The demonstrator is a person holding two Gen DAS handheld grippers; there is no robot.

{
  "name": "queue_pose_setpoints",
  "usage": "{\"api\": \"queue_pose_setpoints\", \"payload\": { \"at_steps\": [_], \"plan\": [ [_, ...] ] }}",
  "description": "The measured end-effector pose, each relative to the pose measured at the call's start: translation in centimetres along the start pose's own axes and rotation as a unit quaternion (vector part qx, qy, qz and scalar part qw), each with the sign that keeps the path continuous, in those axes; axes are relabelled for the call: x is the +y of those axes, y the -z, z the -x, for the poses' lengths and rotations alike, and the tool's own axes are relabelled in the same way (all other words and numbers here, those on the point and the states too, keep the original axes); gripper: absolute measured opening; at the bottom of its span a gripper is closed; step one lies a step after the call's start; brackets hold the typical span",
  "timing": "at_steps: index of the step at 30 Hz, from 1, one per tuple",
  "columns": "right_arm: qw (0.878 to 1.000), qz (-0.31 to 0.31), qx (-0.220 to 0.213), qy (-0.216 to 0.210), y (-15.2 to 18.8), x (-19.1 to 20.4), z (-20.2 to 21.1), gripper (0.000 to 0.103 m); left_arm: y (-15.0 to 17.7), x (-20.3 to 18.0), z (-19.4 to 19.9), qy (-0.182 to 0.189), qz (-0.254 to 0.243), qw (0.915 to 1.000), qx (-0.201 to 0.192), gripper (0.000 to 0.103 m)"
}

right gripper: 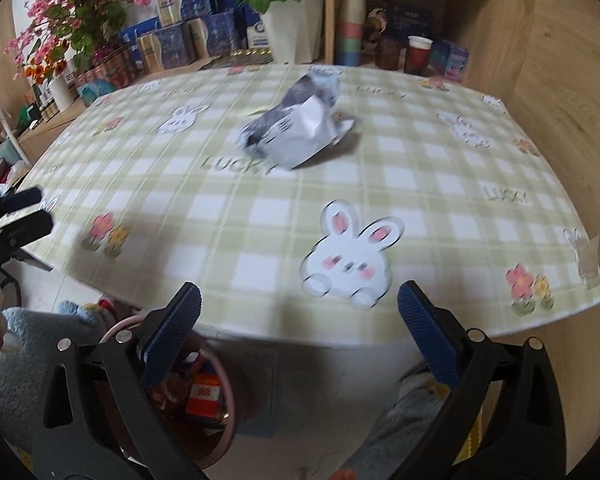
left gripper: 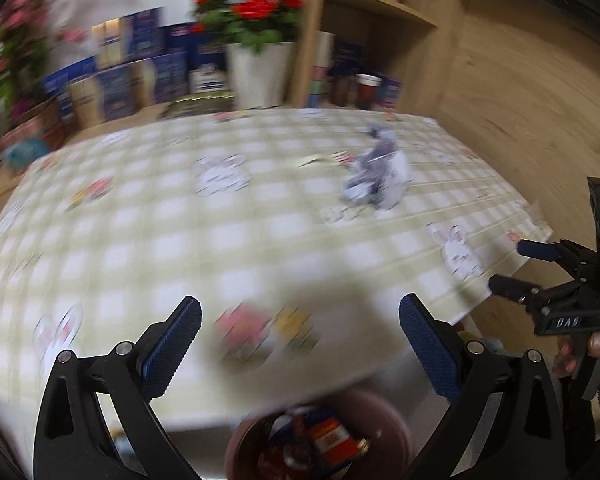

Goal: Collect trash
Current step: 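Grasp the crumpled grey newspaper with the left gripper and lift it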

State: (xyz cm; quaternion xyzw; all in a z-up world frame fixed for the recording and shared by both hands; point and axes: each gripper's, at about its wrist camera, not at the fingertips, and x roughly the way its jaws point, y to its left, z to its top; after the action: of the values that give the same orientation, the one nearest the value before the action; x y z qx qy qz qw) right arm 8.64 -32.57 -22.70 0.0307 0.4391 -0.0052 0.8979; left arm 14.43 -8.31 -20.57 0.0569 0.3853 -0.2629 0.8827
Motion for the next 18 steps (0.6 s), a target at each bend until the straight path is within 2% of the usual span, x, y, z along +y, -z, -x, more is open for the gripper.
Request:
{"api": "queue_pose_setpoints", "payload": {
  "at_steps": [3, 6, 8, 10, 13, 18],
  "plan": [
    [1.0, -0.019, -0.005, -0.006, -1.3, -2.2, -0.5, 0.097, -3.3, -2.0, -4.0, 0.037, -0.03, 0.9988, 0.01, 0.097],
    [0.999, -0.044, -0.012, -0.016, -2.1, -4.0, -1.0, 0.097, -6.6, -4.3, -8.8, 0.045, -0.068, 0.9963, 0.029, 0.097],
    [0.998, -0.052, -0.014, -0.015, -2.3, -5.0, -1.2, 0.097, -8.4, -5.3, -11.4, 0.063, -0.073, 0.9946, 0.038, 0.097],
    [0.998, -0.056, -0.012, -0.013, -2.6, -5.7, -1.6, 0.097, -10.0, -6.0, -13.9, 0.101, -0.07, 0.9919, 0.033, 0.097],
    [0.998, -0.067, -0.01, -0.018, -3.0, -7.1, -2.1, 0.097, -11.3, -7.3, -17.2, 0.099, -0.09, 0.9898, 0.05, 0.097],
    [0.997, -0.076, -0.016, -0.016, -3.7, -8.7, -2.3, 0.097, -11.7, -9.3, -21.1, 0.074, -0.14, 0.9838, 0.085, 0.097]
  ]
}}
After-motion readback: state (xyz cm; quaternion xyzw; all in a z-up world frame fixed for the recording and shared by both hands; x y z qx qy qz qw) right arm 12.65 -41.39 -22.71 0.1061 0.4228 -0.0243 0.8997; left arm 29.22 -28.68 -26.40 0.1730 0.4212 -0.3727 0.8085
